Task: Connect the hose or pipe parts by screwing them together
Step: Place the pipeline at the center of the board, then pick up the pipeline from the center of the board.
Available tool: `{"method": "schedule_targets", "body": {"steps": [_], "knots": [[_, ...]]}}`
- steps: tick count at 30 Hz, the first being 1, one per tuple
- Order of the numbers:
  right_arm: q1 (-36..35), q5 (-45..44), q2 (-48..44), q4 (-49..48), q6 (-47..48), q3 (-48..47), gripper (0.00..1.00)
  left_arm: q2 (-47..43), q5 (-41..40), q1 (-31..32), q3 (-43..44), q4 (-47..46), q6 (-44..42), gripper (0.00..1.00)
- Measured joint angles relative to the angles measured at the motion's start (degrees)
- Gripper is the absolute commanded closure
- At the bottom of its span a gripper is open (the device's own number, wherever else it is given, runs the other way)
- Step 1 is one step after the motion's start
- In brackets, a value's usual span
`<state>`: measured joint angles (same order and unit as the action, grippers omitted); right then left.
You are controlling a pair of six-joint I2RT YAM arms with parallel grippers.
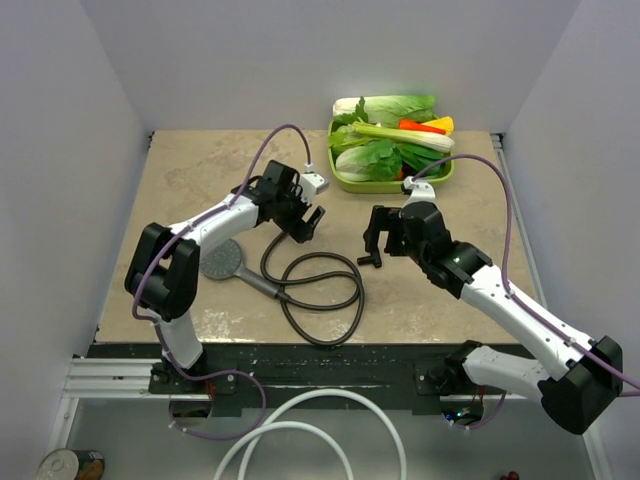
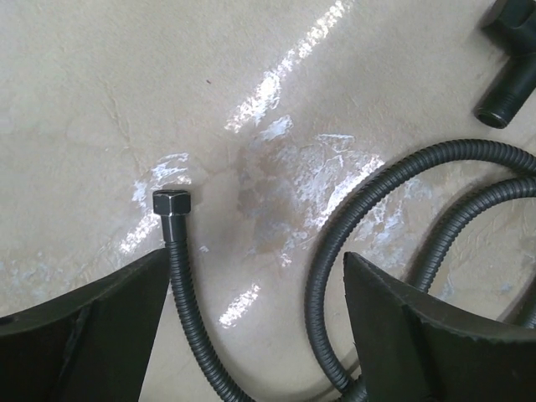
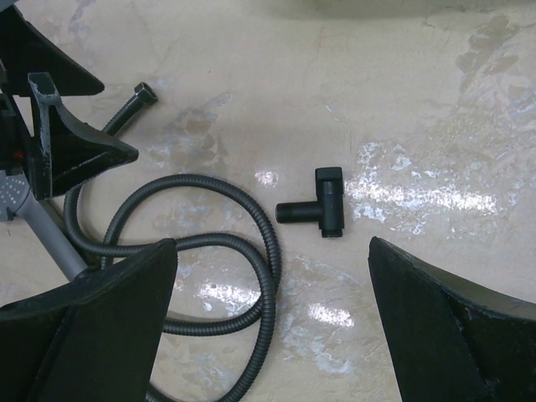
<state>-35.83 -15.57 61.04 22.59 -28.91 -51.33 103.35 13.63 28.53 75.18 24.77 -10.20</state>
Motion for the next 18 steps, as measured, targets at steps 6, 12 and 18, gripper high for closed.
{"method": "schedule_targets", "body": {"steps": [6,12,18], "knots": [[0.0,0.0,0.0,-0.6,0.0,0.3,0.02,0.0,-4.1,0.0,-1.9,-0.8,-1.2,0.23],[0.2,0.0,-0.4,-1.2,-0.1,1.3,0.03,2.8,-8.5,0.0,-1.9,-2.4,-1.6,0.27],[0.2,0.1,-0.5,-1.6,-0.3,1.7,0.03,6.4,-11.5,0.0,-1.8,-3.1,-1.6,0.34]]}}
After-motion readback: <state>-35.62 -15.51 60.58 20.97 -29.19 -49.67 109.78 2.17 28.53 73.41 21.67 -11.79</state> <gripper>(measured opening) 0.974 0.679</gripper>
